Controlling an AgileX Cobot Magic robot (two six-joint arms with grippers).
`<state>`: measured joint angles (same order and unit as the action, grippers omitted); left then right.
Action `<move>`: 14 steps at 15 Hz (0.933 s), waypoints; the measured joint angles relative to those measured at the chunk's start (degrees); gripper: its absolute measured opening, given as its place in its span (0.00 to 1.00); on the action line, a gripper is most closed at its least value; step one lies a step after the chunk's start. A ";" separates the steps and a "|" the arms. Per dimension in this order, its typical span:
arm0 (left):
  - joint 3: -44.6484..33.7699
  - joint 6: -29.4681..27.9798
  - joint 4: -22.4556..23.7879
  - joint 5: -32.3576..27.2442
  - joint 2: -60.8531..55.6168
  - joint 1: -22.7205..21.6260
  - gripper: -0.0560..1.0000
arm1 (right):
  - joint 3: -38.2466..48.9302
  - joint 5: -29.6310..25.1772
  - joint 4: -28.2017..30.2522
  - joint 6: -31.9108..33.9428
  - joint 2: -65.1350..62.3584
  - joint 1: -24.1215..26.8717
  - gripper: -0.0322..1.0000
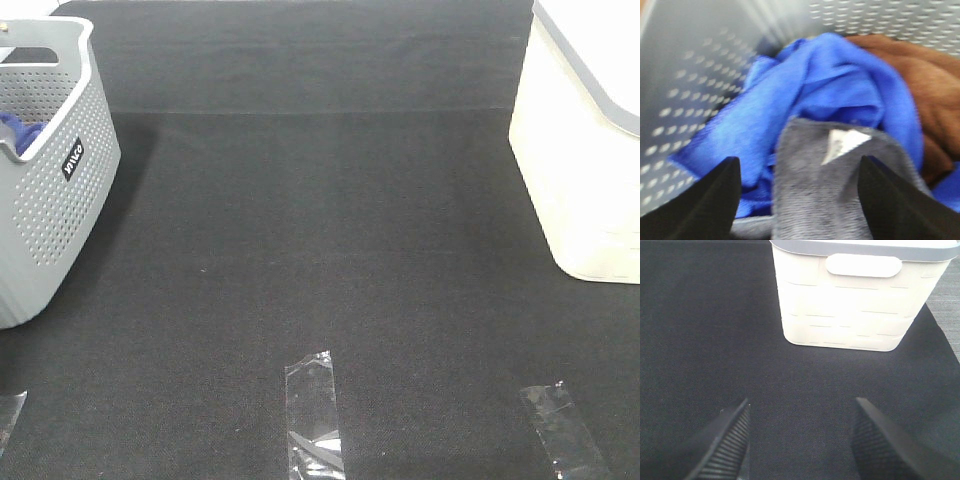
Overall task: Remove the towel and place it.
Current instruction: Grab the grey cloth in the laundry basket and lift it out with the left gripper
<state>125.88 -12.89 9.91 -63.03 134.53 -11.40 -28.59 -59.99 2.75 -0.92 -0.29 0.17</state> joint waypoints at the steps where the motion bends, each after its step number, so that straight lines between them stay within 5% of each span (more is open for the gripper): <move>1: 0.00 -0.52 0.40 -0.17 0.00 0.00 0.66 | 0.00 0.00 0.00 0.00 0.00 0.00 0.58; 10: 0.11 -0.92 -0.40 1.09 3.95 0.00 0.64 | 0.00 0.00 0.00 0.00 0.00 0.00 0.58; 14: 0.11 -0.92 -1.78 2.69 3.95 0.00 0.38 | 0.00 0.00 0.00 0.00 0.00 0.00 0.58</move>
<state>125.99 -13.81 8.14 -60.33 138.48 -11.40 -28.59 -59.99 2.75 -0.92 -0.29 0.17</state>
